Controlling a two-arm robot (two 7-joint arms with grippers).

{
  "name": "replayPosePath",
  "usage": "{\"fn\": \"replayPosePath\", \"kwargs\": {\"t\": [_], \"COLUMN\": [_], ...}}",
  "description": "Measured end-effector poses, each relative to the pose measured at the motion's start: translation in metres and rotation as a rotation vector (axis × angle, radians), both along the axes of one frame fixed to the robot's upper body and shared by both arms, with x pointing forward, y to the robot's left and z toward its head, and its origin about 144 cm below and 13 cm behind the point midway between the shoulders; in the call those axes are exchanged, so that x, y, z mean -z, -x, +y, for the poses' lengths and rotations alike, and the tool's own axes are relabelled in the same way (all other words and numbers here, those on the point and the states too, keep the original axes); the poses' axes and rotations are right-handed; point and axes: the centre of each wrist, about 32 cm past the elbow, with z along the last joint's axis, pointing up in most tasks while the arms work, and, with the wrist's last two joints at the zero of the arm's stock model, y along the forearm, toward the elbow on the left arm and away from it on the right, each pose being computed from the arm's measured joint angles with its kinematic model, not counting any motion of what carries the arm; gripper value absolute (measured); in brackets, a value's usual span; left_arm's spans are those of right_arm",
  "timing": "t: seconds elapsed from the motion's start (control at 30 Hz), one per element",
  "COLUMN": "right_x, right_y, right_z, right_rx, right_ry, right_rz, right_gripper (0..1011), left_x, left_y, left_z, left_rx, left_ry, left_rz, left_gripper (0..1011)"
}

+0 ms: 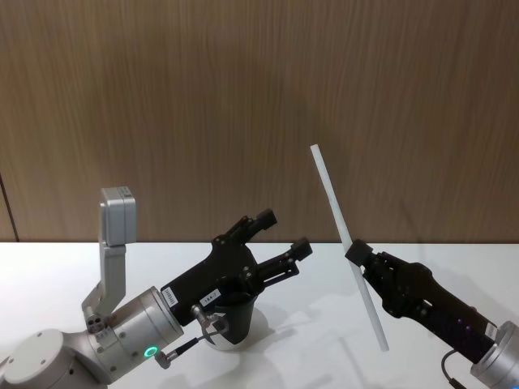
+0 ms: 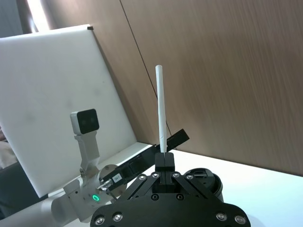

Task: Pick up the straw with one hand, pass it to the other hand, and insert it into the cup.

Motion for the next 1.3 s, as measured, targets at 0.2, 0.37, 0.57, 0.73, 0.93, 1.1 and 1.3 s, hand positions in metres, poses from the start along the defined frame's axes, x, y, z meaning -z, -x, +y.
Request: {"fn": "replayPosePath", "kwargs": {"t": [0.2, 0.37, 0.57, 0.73, 0.93, 1.1, 1.3], "right_x": [0.003, 0.005, 0.007, 0.010, 0.012, 0.015, 0.018], "right_y": [-0.001, -0.003, -0.007, -0.011, -0.014, -0.018, -0.020], "right_z": [0.000, 0.001, 0.003, 0.005, 0.006, 0.007, 0.008], "right_rx": [-0.012, -0.019, -0.023, -0.019, -0.011, -0.004, -0.001], "right_ry": [0.002, 0.005, 0.009, 0.014, 0.021, 0.029, 0.036], "right_rz": [0.000, 0.000, 0.000, 0.002, 0.005, 0.012, 0.017], "right_gripper": [0, 0, 0, 0, 0, 0, 0], "left_x": [-0.001, -0.002, -0.004, -0.004, -0.004, -0.004, -0.003], "left_y": [-0.001, -0.001, -0.001, 0.000, 0.001, 0.002, 0.001], "left_z": [-0.002, -0.004, -0.005, -0.004, -0.004, -0.004, -0.005], "left_rx": [0.013, 0.023, 0.030, 0.031, 0.033, 0.037, 0.040], "left_ry": [0.000, -0.003, -0.008, -0.012, -0.015, -0.018, -0.019], "left_rz": [0.002, 0.004, 0.008, 0.010, 0.014, 0.018, 0.022], "left_gripper": [1002, 1001, 1002, 1002, 1002, 1002, 1002]}}
